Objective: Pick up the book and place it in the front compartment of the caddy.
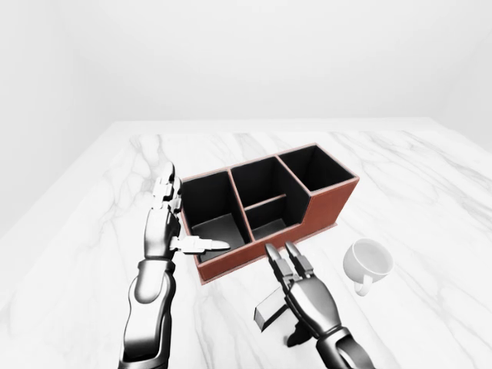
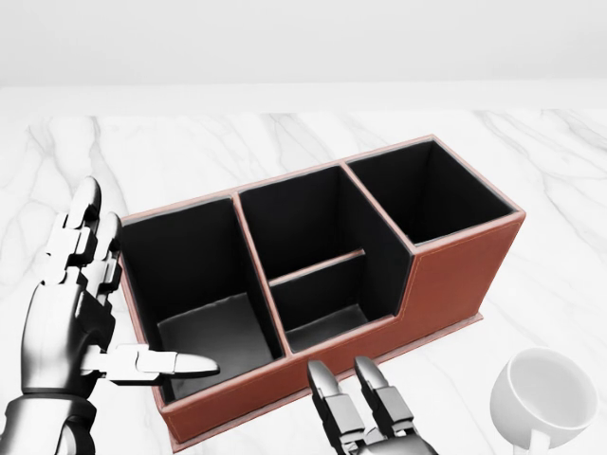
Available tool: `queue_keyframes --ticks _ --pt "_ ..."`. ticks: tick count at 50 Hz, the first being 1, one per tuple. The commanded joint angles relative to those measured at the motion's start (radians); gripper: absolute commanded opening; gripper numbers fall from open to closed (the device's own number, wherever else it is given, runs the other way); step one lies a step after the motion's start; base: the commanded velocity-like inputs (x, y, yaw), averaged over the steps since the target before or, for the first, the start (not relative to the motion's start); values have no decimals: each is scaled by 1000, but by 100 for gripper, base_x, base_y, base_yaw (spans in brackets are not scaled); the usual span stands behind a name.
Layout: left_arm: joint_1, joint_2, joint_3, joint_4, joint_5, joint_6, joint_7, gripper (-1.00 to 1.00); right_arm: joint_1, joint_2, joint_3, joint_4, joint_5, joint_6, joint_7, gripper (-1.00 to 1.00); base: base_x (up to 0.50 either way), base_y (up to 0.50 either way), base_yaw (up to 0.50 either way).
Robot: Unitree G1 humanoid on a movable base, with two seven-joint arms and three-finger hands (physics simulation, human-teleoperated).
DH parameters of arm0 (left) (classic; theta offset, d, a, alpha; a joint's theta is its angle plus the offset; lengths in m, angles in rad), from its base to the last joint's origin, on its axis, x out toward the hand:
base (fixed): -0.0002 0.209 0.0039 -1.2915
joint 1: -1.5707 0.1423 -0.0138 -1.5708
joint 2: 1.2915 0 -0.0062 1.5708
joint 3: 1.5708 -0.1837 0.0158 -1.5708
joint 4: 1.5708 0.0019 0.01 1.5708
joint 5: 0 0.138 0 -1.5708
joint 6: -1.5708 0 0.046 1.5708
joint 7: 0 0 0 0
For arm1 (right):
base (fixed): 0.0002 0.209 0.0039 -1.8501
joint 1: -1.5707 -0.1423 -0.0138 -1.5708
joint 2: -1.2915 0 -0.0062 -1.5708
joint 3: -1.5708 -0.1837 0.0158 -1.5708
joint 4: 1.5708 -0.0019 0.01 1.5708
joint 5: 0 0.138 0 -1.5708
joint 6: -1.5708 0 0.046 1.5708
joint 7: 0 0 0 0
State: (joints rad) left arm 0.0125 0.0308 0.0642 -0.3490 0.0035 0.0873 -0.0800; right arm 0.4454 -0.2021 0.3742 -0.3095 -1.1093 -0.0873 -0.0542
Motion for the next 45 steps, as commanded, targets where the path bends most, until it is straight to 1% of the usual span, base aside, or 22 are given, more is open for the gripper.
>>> queue_keyframes --ticks 1,14,15,16,17,18,45 --pt "1 0 -1 4 1 0 1 100 2 0 6 35 -7 0 -20 100 0 0 0" --pt "-3 1 1 15 0 0 2 100 7 -8 26 53 -15 0 -34 100 0 0 0" --pt "-3 1 1 11 0 0 2 100 8 -9 29 55 -16 0 -37 98 0 0 0" --pt "-4 1 2 11 0 0 3 100 8 -10 30 56 -16 0 -38 47 0 0 0" --pt "-5 1 2 14 0 0 3 100 8 -11 32 58 -14 0 -40 -60 0 0 0" --pt "-6 1 2 15 0 0 3 100 8 -12 35 59 -13 0 -39 -100 0 0 0" --pt "-7 2 7 17 0 0 7 100 9 -18 51 16 10 0 -23 -100 0 0 0"
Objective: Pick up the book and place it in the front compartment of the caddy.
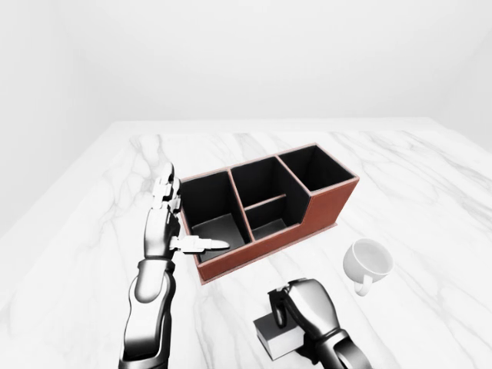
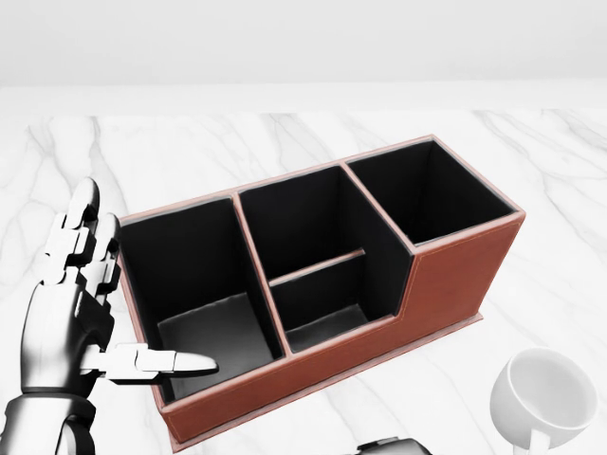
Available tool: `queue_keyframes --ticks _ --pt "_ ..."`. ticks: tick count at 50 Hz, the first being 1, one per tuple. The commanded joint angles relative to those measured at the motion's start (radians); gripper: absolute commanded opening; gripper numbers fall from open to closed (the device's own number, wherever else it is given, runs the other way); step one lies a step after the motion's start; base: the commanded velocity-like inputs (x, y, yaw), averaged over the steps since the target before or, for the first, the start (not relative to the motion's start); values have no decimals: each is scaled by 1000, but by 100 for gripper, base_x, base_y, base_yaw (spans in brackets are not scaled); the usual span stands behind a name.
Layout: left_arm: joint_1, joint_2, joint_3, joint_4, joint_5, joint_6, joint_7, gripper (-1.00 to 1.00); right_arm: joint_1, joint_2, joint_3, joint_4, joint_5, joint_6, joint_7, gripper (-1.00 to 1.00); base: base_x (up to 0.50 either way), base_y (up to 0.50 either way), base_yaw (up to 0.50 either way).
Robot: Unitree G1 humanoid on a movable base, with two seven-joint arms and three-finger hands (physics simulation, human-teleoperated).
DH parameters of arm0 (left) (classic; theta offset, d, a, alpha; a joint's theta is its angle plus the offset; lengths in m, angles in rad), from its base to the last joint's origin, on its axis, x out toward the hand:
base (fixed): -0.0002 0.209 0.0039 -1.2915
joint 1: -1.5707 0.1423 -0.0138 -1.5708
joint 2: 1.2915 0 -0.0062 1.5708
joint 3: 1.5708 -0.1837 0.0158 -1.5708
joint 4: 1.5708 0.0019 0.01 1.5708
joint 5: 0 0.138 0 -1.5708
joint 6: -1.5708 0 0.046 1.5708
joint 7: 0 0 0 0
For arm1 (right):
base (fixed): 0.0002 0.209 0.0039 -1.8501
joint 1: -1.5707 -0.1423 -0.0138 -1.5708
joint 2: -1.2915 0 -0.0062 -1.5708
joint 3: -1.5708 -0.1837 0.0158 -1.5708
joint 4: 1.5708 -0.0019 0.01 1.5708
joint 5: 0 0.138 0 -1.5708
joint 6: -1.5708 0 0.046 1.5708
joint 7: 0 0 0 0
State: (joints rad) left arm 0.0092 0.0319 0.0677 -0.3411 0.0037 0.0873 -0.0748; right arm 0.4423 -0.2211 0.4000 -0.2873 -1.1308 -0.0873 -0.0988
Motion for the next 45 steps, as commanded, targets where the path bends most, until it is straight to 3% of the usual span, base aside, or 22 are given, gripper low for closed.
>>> queue_keyframes --ticks 1,45 --pt "-5 1 3 9 -1 0 2 100 13 1 26 -9 32 0 22 -100 0 0 0" --pt "-8 2 3 26 0 0 8 100 14 35 -42 -317 59 0 180 -100 0 0 0"
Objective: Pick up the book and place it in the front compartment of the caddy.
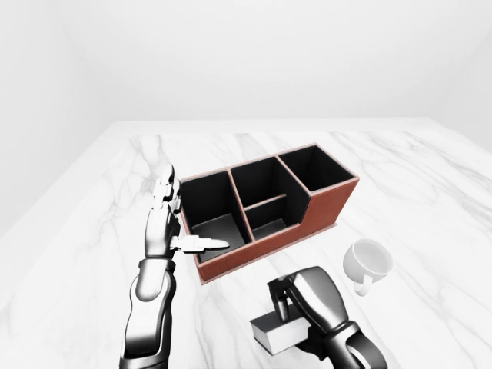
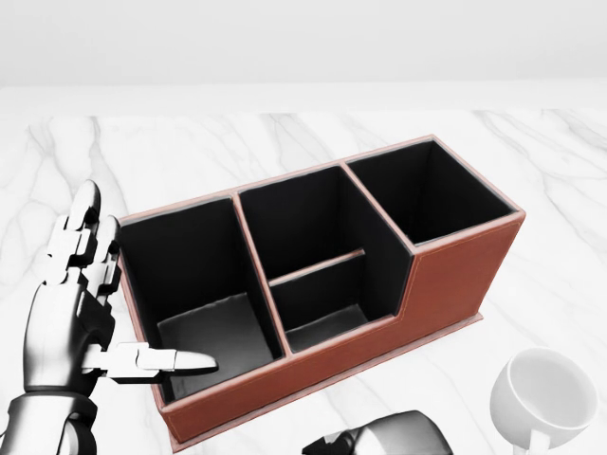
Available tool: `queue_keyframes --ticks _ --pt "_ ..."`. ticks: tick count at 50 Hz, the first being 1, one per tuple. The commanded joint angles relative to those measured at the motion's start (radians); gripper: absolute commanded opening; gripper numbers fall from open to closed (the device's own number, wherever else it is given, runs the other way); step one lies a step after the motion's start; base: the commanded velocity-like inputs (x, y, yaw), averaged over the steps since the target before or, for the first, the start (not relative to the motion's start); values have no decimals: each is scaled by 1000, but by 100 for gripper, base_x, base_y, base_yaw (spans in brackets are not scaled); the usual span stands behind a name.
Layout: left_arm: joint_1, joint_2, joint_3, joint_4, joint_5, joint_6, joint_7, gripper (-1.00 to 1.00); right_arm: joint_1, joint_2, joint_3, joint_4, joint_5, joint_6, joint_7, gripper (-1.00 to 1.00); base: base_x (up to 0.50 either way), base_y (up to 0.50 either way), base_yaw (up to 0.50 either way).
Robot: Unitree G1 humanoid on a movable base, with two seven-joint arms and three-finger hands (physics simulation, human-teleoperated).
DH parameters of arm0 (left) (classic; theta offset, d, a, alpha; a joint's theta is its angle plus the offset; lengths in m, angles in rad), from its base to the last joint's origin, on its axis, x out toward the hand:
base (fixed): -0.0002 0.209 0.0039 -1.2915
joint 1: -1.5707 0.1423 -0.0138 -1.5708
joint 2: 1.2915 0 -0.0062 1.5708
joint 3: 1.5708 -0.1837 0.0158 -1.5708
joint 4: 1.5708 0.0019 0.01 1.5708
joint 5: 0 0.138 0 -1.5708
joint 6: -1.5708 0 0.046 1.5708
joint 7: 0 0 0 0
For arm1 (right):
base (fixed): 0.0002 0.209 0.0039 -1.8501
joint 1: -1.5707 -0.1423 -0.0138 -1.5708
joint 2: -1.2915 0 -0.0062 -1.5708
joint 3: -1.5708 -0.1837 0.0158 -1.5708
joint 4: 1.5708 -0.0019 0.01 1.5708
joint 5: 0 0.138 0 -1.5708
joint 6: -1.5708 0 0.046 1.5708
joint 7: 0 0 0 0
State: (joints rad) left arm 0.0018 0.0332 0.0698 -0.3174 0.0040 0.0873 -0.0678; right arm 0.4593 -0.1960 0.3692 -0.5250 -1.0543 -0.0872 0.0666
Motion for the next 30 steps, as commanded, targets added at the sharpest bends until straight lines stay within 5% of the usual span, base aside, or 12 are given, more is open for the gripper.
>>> queue_keyframes --ticks 1,9,10,11,12,16,30 --pt "0 1 1 -3 -1 0 1 100 -4 11 -12 -83 -17 0 18 -100 0 0 0" --pt "-2 2 5 -2 -3 0 1 100 -14 24 -25 -129 -20 0 45 -100 0 0 0" --pt "-2 2 5 -7 -3 0 1 100 -214 25 -114 8 93 0 112 -100 0 0 0" --pt "-1 2 5 -7 -3 0 1 100 -222 40 -131 21 94 0 124 -100 0 0 0" --pt "-2 2 5 -1 -3 0 1 100 -375 62 -206 71 141 0 226 -100 0 0 0" --pt "-5 2 7 4 -3 0 2 100 -424 120 -260 20 138 0 344 -100 0 0 0" --pt "-6 2 6 11 -1 0 5 100 -538 124 -324 36 141 0 391 -100 0 0 0"
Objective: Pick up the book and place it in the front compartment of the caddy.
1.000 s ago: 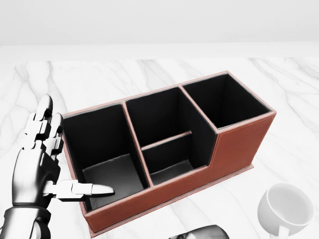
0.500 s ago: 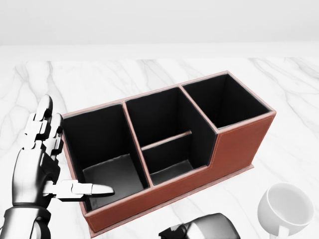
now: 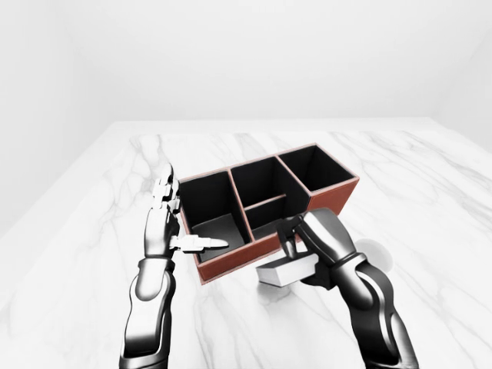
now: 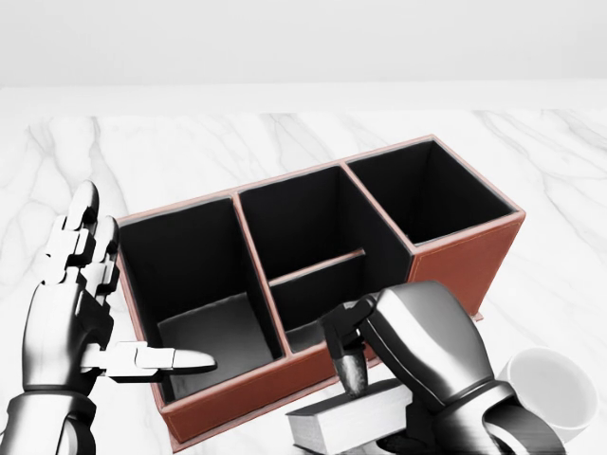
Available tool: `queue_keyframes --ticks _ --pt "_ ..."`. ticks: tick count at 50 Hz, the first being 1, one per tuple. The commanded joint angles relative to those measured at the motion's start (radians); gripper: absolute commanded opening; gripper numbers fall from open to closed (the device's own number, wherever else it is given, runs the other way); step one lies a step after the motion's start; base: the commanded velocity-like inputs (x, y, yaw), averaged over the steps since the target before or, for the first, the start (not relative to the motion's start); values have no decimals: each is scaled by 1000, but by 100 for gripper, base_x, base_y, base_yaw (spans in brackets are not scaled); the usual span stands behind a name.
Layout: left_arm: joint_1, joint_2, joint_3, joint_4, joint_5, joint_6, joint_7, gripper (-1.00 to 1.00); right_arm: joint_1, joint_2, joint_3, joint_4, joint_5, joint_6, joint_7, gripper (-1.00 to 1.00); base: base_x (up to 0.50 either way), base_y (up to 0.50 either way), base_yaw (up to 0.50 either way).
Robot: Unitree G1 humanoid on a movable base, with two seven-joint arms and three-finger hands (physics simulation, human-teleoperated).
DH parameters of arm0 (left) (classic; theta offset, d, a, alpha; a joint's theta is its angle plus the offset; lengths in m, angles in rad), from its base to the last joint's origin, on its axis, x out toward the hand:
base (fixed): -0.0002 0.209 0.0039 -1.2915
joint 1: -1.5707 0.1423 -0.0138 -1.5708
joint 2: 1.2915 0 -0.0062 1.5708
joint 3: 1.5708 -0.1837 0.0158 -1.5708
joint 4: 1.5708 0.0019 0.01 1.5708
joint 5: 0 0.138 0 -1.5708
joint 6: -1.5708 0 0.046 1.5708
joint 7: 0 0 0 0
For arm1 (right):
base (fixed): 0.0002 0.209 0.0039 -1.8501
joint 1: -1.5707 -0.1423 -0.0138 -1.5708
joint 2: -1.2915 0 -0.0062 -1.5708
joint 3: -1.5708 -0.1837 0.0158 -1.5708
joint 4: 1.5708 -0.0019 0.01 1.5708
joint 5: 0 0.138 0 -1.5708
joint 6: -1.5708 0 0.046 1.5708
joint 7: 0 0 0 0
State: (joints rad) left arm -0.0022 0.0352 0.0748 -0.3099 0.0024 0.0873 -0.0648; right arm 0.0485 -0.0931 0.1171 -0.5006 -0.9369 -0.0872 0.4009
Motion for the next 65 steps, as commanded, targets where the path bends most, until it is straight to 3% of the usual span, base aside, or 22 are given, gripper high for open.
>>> queue_keyframes --ticks 1,14,35,65 --pt "-3 0 1 6 1 0 2 100 -129 21 -72 13 23 0 56 -100 0 0 0" --pt "-5 0 0 23 1 0 7 100 -182 23 -74 39 18 0 58 -100 0 0 0" --pt "-5 0 1 24 0 0 9 100 -386 11 -89 122 26 0 76 -100 0 0 0" --pt "-12 4 7 29 -7 0 11 100 -556 1 -88 375 15 0 -28 -100 0 0 0"
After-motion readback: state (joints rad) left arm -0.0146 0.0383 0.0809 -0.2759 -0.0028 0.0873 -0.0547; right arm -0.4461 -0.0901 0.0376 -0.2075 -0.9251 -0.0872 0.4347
